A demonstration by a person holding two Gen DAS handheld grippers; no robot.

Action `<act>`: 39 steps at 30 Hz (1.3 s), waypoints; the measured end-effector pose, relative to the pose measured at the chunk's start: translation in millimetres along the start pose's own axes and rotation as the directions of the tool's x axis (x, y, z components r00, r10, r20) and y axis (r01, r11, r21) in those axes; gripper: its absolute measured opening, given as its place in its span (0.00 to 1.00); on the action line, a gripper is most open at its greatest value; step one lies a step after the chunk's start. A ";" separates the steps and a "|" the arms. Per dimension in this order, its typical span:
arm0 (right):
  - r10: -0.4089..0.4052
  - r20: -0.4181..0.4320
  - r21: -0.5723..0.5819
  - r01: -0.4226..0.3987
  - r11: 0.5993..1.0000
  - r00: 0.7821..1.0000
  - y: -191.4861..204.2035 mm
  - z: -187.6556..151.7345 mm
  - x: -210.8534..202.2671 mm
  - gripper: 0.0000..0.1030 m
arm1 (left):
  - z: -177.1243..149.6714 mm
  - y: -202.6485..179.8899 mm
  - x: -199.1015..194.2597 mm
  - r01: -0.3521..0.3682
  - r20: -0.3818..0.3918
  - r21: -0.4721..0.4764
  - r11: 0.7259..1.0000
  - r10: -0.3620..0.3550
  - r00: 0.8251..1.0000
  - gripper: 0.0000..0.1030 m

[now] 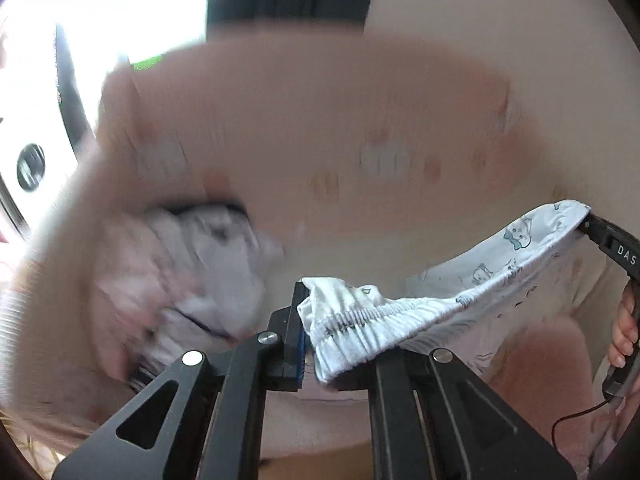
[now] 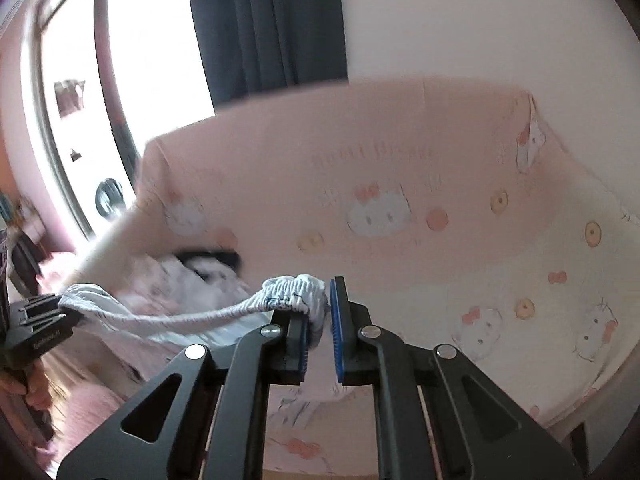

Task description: Fold clothes

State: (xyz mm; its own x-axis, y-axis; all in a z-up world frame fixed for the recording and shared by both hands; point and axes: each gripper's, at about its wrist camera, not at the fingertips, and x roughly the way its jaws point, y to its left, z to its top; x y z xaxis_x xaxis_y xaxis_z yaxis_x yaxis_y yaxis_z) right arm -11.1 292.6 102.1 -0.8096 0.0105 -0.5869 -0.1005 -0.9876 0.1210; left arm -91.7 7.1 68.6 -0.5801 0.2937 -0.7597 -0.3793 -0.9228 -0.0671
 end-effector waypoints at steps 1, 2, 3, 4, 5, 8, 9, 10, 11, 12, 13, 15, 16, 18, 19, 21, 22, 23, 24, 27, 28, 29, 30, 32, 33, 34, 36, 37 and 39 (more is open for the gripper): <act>-0.013 -0.047 -0.008 0.013 1.000 0.999 -3.4 -2.8 24.1 0.08 | 4.2 -0.7 22.2 -0.018 -0.039 0.004 1.000 0.019 0.999 0.09; -0.025 -0.090 -0.015 0.023 1.000 0.996 -7.0 -4.7 47.1 0.08 | 16.7 -1.9 33.6 -0.023 -0.043 0.010 1.000 0.023 0.999 0.09; -0.021 -0.104 -0.010 0.020 1.000 0.994 -11.7 -0.3 60.3 0.08 | 29.3 -3.0 44.7 -0.027 -0.046 0.016 0.999 0.028 0.999 0.09; -0.017 -0.114 -0.007 0.017 1.000 0.993 -16.2 5.2 72.3 0.08 | 48.3 -6.2 30.3 -0.022 0.013 0.024 0.999 0.022 1.000 0.09; -0.021 -0.089 -0.008 0.021 1.000 0.996 -17.7 20.6 72.6 0.08 | 67.3 -9.3 15.9 -0.018 0.072 0.032 0.999 0.015 0.997 0.09; -0.028 0.079 -0.015 0.029 0.999 0.996 -15.4 78.8 31.4 0.07 | 111.6 -19.0 -43.8 -0.014 0.254 0.059 0.998 -0.002 0.967 0.09; -0.021 0.137 -0.010 0.023 1.000 0.990 -15.8 94.8 14.5 0.08 | 121.8 -22.1 -67.4 -0.013 0.310 0.066 0.998 -0.008 0.951 0.09; -0.016 0.191 -0.006 0.018 1.000 0.981 -15.8 108.9 -1.7 0.08 | 124.6 -24.0 -83.8 -0.010 0.346 0.068 0.998 -0.014 0.938 0.09; -0.015 0.213 -0.012 0.018 1.000 0.977 -12.7 106.0 -12.7 0.08 | 122.8 -26.4 -103.8 -0.011 0.381 0.071 0.997 -0.017 0.925 0.09; -0.014 0.235 -0.018 0.018 1.000 0.972 -9.6 103.1 -23.6 0.08 | 113.8 -29.1 -109.9 -0.021 0.392 0.074 0.997 -0.009 0.920 0.09; -0.012 0.256 -0.024 0.019 1.000 0.967 -6.6 100.2 -34.6 0.08 | 104.8 -31.7 -116.0 -0.032 0.402 0.077 0.997 -0.002 0.915 0.09; -0.009 0.299 -0.035 0.021 0.999 0.954 -0.4 94.5 -56.5 0.08 | 82.7 -32.8 -104.6 -0.039 0.370 0.067 0.997 0.011 0.929 0.09; -0.009 0.313 -0.041 0.023 0.999 0.950 2.5 89.7 -65.4 0.08 | 66.6 -31.8 -90.3 -0.035 0.331 0.056 0.998 0.014 0.944 0.09; -0.037 0.222 -0.051 0.049 0.998 0.974 4.6 48.8 -49.0 0.08 | 21.9 -26.7 -37.2 -0.008 0.174 0.016 1.000 0.005 0.985 0.09; -0.047 0.133 -0.048 0.054 0.997 0.990 1.4 20.9 -25.3 0.08 | 1.0 -22.8 -9.3 -0.004 0.095 -0.006 1.000 0.005 0.995 0.09; -0.067 -0.050 -0.042 0.065 0.997 0.997 -5.3 -35.4 22.3 0.08 | -53.6 -17.2 63.4 -0.024 -0.093 -0.031 0.999 0.021 0.995 0.09; -0.074 -0.148 -0.034 0.070 0.997 0.986 -10.8 -66.0 49.2 0.08 | -73.3 -15.4 86.3 -0.025 -0.160 -0.039 0.999 0.018 0.987 0.09; -0.078 -0.243 -0.022 0.075 0.997 0.967 -16.5 -95.9 75.3 0.08 | -93.0 -13.5 109.3 -0.026 -0.225 -0.046 0.999 0.015 0.974 0.09; -0.061 -0.316 0.013 0.069 0.998 0.947 -23.9 -120.1 94.5 0.08 | -112.8 -11.7 132.3 -0.028 -0.290 -0.053 0.998 0.012 0.957 0.09; 0.012 -0.515 0.122 0.059 0.991 0.857 -44.7 -181.3 142.9 0.09 | -147.8 -8.3 165.3 -0.055 -0.393 -0.048 0.997 0.032 0.919 0.15; 0.043 -0.568 0.156 0.057 0.986 0.822 -50.4 -193.7 152.8 0.09 | -147.5 -5.8 158.7 -0.044 -0.378 -0.056 0.997 0.020 0.926 0.23; 0.046 -0.575 0.154 0.053 0.987 0.817 -52.5 -193.6 153.4 0.10 | -147.3 -3.4 152.1 -0.033 -0.364 -0.064 0.997 0.008 0.932 0.30; 0.049 -0.582 0.153 0.050 0.987 0.812 -54.5 -193.5 154.0 0.16 | -147.0 -1.0 145.4 -0.022 -0.349 -0.072 0.997 -0.004 0.937 0.48; 0.070 -0.586 0.159 0.030 0.987 0.807 -56.9 -191.3 151.1 0.32 | -146.6 3.9 132.2 0.000 -0.319 -0.087 0.996 -0.028 0.948 0.58; 0.086 -0.583 0.166 0.015 0.986 0.808 -57.5 -189.8 147.9 0.36 | -146.3 6.3 125.6 0.011 -0.303 -0.095 0.995 -0.039 0.952 0.58; 0.105 -0.580 0.175 -0.002 0.985 0.808 -59.2 -191.0 142.5 0.36 | -146.1 8.8 119.0 0.022 -0.288 -0.102 0.995 -0.051 0.956 0.58; 0.123 -0.559 0.180 -0.025 0.983 0.820 -59.7 -181.2 137.5 0.36 | -145.5 13.6 105.7 0.045 -0.256 -0.115 0.992 -0.074 0.964 0.58; 0.119 -0.535 0.176 -0.027 0.984 0.836 -62.6 -180.8 125.8 0.36 | -141.8 13.2 100.7 0.042 -0.231 -0.091 0.995 -0.062 0.971 0.55; 0.112 -0.489 0.170 -0.032 0.985 0.865 -65.1 -174.8 116.1 0.36 | -134.2 5.2 102.2 -0.002 -0.237 0.017 1.000 0.006 0.971 0.53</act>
